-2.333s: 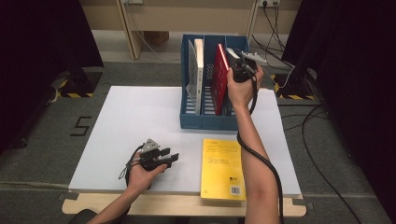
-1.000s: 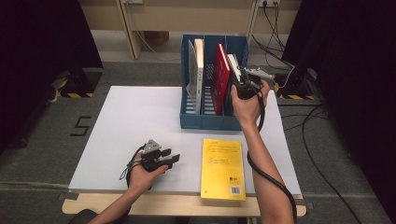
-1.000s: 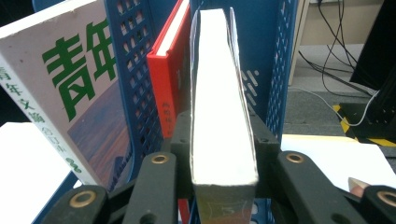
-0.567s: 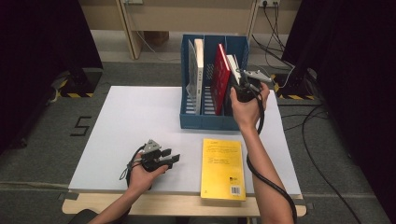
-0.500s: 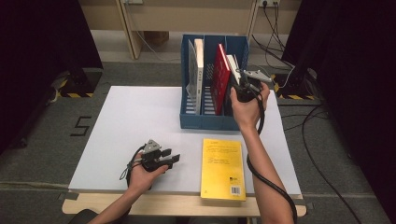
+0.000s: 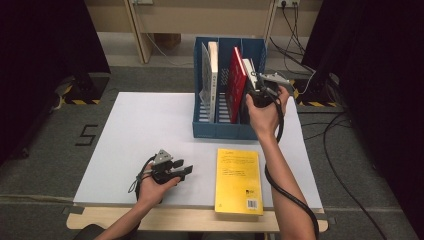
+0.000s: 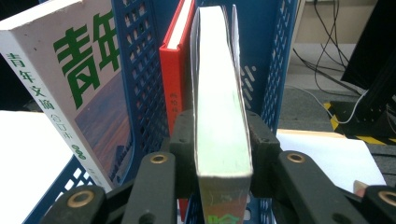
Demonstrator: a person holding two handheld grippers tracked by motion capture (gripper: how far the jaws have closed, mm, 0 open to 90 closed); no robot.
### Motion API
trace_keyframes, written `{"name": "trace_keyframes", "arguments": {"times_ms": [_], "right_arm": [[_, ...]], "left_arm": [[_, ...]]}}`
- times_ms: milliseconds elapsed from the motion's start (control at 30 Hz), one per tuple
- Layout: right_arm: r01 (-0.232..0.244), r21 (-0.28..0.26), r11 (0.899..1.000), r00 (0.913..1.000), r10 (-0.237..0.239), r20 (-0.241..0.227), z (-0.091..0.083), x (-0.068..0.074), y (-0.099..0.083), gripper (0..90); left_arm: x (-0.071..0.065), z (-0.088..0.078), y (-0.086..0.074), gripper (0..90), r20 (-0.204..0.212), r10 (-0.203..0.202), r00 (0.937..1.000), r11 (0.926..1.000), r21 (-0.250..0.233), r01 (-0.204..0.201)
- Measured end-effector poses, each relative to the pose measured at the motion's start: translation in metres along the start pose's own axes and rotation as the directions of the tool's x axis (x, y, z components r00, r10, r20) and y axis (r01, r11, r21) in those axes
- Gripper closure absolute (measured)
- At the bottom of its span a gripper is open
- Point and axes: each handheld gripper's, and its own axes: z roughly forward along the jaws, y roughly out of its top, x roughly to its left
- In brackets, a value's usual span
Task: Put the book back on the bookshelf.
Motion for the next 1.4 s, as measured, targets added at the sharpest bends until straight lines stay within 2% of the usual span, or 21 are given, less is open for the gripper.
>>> {"name": "trace_keyframes", "arguments": {"times_ms": [133, 267, 367, 700, 933, 1400], "right_arm": [[-0.004, 0.032, 0.999, 1.0, 0.004, -0.006, 0.005, -0.001, 0.004, 70.9], [0.016, 0.046, 0.999, 0.9999, -0.016, 0.002, 0.004, 0.0, 0.006, 73.2], [0.013, 0.053, 0.998, 0.9998, -0.014, 0.011, 0.004, 0.001, 0.007, 74.1], [0.032, 0.022, 0.999, 0.9995, -0.032, 0.008, 0.009, 0.001, 0.011, 74.8], [0.019, 0.004, 1.0, 0.9997, -0.019, 0.013, 0.014, 0.001, 0.016, 74.9], [0.026, -0.039, 0.999, 0.9994, -0.025, 0.025, 0.024, 0.002, 0.031, 75.0]], "left_arm": [[0.0, 0.0, 0.0, 48.7, 0.0, -0.001, 1.0, 1.0, -0.001, 0.001], [0.0, 0.0, 0.0, 48.6, 0.001, -0.001, 1.0, 1.0, 0.001, 0.001], [0.0, 0.0, 0.0, 48.6, 0.0, 0.0, 1.0, 1.0, -0.001, 0.0], [0.002, 0.0, 0.0, 48.7, 0.0, -0.004, 1.0, 1.0, 0.001, 0.004], [0.002, 0.0, 0.0, 48.7, 0.0, -0.004, 1.0, 1.0, 0.001, 0.004], [0.003, -0.001, 0.0, 48.7, -0.001, -0.015, 0.9999, 0.9999, -0.002, 0.015]]}}
